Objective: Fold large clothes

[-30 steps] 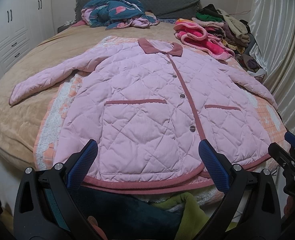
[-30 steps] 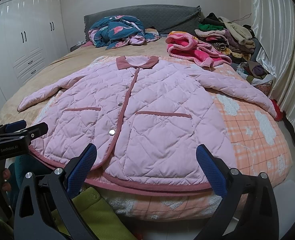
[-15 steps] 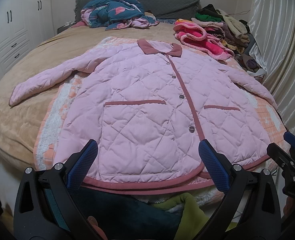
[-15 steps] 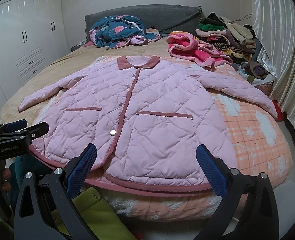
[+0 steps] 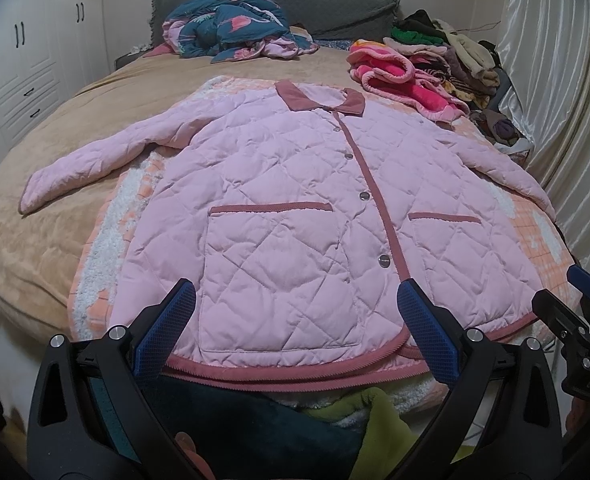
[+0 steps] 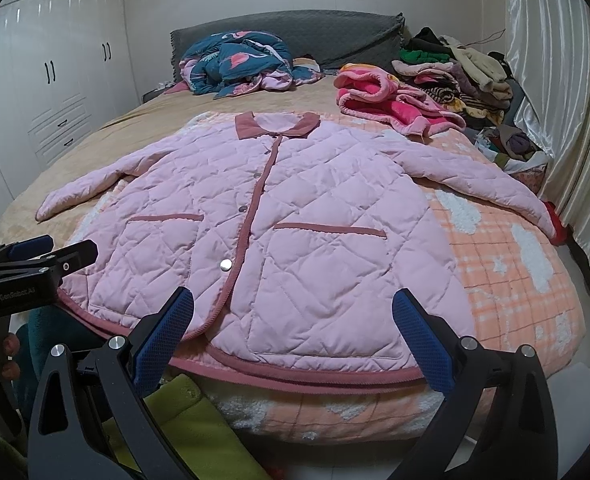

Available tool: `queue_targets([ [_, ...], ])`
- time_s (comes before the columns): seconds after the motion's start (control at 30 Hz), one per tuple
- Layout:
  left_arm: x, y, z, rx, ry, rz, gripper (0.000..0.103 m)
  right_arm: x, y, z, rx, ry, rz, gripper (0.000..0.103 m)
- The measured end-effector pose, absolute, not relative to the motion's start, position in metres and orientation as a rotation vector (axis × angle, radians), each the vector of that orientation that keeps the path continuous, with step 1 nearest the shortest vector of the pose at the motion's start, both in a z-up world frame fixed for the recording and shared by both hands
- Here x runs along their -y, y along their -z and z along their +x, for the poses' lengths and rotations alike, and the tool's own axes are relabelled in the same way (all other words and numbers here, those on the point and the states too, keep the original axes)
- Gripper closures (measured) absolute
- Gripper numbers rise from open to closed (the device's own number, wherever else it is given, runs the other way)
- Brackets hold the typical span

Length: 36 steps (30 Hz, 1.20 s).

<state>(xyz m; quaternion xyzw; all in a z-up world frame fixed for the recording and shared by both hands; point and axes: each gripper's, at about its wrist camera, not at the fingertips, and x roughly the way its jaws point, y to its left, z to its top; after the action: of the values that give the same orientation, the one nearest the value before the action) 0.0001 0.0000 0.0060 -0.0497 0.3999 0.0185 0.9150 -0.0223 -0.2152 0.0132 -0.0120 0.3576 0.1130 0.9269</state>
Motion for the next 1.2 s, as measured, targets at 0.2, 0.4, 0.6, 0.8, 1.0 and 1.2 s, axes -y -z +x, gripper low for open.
queue_targets([
  [0.2, -0.002, -0.009, 0.003, -0.823, -0.043, -0.107, 0.008, 0.215, -0.014, -0.016, -0.74, -0.245, -0.024, 0.004],
  [0.4, -0.005, -0.018, 0.017, -0.817, -0.052, -0.105, 0.008, 0.214, -0.018, -0.001, -0.745, -0.257, -0.021, 0.004],
  [0.6, -0.005, -0.017, 0.033, -0.818, -0.063, -0.096, 0.008, 0.216, -0.025, 0.014, -0.734, -0.251, -0.011, 0.004],
  [0.8, -0.007, -0.019, 0.05, -0.818, -0.059, -0.097, 0.008, 0.218, -0.029, 0.032, -0.721, -0.237, -0.006, 0.004],
  [1.0, -0.006, -0.026, 0.071, -0.816, -0.048, -0.101, 0.008, 0.22, -0.03, 0.053, -0.722, -0.234, 0.009, 0.004],
  [1.2, -0.003, -0.03, 0.094, -0.82, -0.059, -0.09, 0.008, 0.225, -0.033, 0.073, -0.71, -0.21, 0.001, 0.004],
])
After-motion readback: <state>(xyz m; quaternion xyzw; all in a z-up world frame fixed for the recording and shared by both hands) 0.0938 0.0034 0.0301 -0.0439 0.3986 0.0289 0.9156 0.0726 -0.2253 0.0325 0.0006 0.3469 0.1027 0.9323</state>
